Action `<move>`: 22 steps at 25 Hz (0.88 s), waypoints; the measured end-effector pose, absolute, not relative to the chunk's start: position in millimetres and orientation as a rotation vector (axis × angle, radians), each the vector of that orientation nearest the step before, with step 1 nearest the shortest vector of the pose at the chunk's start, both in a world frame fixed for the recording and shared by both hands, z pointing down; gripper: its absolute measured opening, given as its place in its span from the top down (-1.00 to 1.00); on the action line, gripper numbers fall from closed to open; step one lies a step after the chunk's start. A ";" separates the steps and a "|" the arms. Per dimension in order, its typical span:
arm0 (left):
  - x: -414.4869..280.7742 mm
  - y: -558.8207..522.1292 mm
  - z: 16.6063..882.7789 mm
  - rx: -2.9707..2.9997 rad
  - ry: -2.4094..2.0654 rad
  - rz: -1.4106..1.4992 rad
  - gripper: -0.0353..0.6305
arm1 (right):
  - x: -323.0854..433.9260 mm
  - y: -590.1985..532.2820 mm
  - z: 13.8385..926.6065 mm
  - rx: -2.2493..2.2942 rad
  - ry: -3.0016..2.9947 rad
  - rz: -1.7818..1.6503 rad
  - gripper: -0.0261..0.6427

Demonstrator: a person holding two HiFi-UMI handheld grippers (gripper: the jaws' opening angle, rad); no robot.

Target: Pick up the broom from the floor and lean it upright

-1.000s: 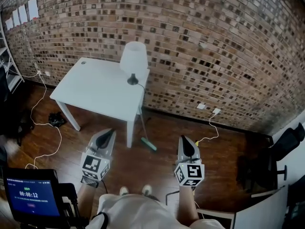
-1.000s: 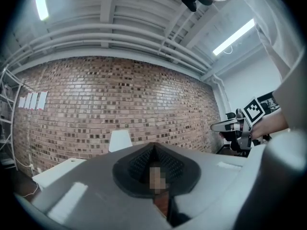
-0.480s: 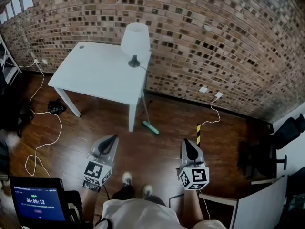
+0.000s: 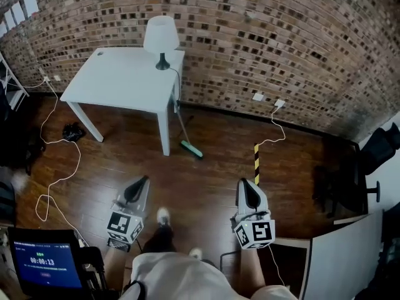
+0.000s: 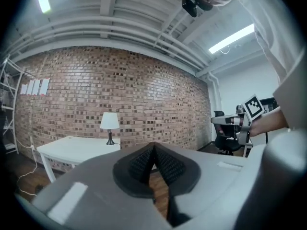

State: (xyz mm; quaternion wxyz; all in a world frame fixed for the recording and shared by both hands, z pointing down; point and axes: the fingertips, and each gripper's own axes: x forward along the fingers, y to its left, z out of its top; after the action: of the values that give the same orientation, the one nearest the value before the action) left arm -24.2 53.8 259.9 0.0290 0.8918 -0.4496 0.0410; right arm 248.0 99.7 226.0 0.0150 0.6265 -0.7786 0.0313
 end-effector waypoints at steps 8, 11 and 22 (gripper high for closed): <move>24.3 186.0 251.6 2.784 -1.359 0.145 0.90 | 287.7 214.5 234.5 1.866 -2.554 0.289 0.88; 27.8 215.3 241.6 2.793 -1.369 0.155 0.90 | 288.4 237.3 250.6 1.817 -2.509 0.408 0.88; -20.9 247.5 186.5 2.788 -1.402 0.058 0.90 | 222.0 261.4 180.9 1.793 -2.652 0.258 0.89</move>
State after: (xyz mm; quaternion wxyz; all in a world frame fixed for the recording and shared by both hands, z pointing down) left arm -20.9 247.5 186.5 0.0099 0.8932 -0.4491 0.0187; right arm 222.0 261.4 180.9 -0.0348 0.5580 -0.8252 0.0803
